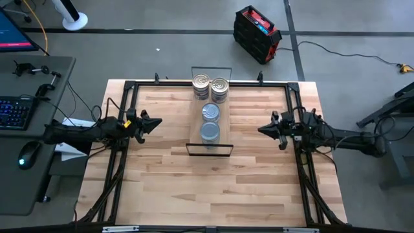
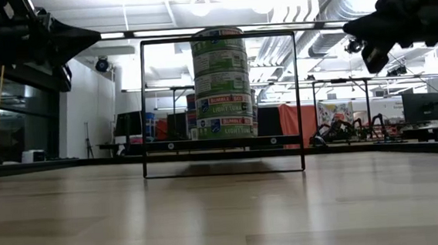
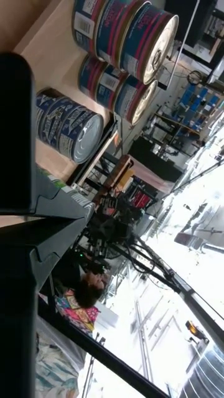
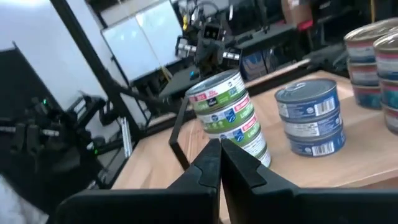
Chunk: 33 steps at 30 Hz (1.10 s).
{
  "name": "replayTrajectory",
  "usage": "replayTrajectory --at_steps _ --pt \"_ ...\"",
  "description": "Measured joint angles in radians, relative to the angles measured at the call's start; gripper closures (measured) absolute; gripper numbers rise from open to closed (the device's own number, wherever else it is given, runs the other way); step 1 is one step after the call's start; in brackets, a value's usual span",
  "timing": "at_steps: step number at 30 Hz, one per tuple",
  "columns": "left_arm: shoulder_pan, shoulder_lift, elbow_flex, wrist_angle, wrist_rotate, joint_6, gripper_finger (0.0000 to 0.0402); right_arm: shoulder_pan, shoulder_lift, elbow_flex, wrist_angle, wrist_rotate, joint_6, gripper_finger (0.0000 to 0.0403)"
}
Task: Stack canned seafood by type on shelf
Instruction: Return to Home Position
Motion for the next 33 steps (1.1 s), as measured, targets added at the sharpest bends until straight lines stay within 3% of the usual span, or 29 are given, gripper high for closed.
replayTrajectory --at_steps 7,12,15,19,26,33 --pt "0.000 0.000 0.000 0.000 0.000 0.001 0.0401 0.000 -0.010 -0.130 0.244 0.073 0.007 0.0403" --pt "0.000 0.000 0.000 0.000 0.000 0.001 0.0401 0.000 -0.011 -0.131 0.143 0.116 -0.147 0.0403" --pt "0.000 0.000 0.000 0.000 0.000 0.001 0.0401 0.000 -0.010 -0.131 0.007 0.199 -0.146 0.0403" --pt "0.000 0.000 0.000 0.000 0.000 0.001 0.0401 0.000 -0.009 -0.129 -0.115 0.220 -0.144 0.0403" --pt "0.000 0.000 -0.001 0.000 0.000 0.002 0.0401 0.001 -0.005 -0.129 -0.116 0.221 -0.144 0.0403" --pt "0.000 0.000 -0.001 0.000 0.000 0.002 0.0401 0.072 -0.212 -0.129 -0.118 0.221 -0.144 0.0402"
